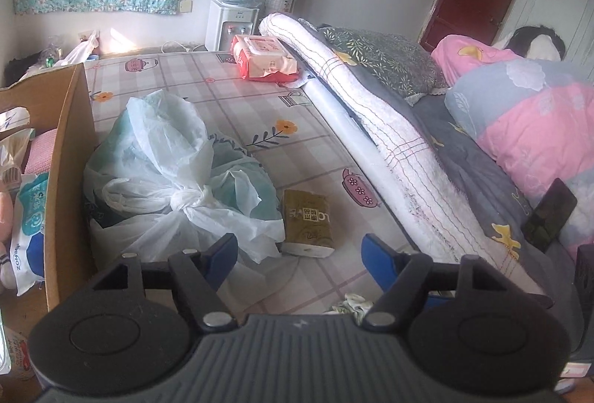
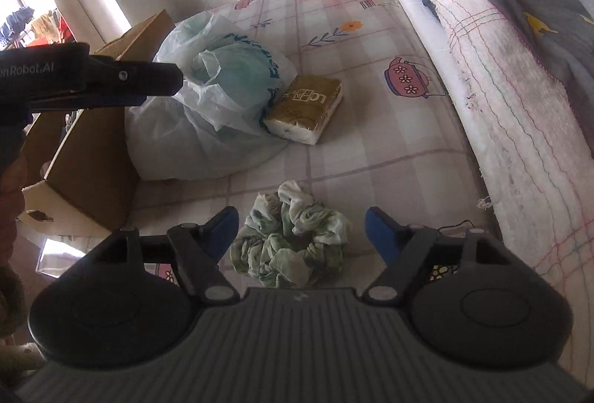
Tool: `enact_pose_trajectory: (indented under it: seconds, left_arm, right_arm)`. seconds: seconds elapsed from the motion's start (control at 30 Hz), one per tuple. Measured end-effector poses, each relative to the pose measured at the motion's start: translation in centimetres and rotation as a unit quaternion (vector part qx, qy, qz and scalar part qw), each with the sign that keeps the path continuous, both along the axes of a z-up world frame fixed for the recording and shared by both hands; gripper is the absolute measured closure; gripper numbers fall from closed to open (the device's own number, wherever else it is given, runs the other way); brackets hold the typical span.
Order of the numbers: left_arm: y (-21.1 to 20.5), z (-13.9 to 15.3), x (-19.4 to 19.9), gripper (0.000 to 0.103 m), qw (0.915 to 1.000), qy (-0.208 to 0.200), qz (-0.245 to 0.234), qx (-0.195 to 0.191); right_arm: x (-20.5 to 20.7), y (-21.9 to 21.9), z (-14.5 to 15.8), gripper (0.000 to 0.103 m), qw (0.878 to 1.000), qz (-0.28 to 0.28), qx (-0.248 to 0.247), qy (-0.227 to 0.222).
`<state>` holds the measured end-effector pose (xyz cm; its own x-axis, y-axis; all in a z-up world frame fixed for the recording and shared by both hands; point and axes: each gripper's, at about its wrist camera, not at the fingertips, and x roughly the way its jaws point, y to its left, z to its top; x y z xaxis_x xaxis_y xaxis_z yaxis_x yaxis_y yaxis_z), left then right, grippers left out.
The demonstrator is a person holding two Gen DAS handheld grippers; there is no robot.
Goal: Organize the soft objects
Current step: 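Grasp the green cloth with the right gripper while the left gripper grasps the gold tissue pack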
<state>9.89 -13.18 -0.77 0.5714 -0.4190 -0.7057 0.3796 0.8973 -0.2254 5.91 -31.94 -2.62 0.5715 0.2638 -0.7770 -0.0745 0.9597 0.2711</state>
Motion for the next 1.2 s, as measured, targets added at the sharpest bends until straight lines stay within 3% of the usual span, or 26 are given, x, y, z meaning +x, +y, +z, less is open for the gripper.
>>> enact_pose_trajectory:
  seconds: [0.27,0.37,0.5,1.03,1.2]
  left_arm:
    - [-3.3,-1.1,2.6,0.032,0.9998,-0.007,-0.015,0.014]
    - [-4.7,-1.8,3.2,0.035,0.9994,-0.003,-0.027,0.022]
    - [-6.5,-2.9,3.8,0.038,0.9985,0.006,-0.047,0.026]
    - [-8.5,-8.2,8.4,0.040,0.9936,0.089,-0.012,0.069]
    - [-8.3,-8.8,8.4,0.049,0.9940,0.084,-0.002,0.070]
  right_arm:
    - [1.5,2.3,-3.5,0.032,0.996,0.049,-0.070,-0.002]
    - [2.0,1.7,-3.3,0.054,0.995,0.045,-0.086,-0.011]
    - [2.8,-0.2,-3.2,0.069,0.996,0.021,-0.082,-0.009]
    - [3.1,-1.4,-3.6,0.073,0.994,-0.008,-0.111,-0.021]
    - [2.8,-1.3,-3.5,0.077,0.993,-0.017,-0.112,-0.024]
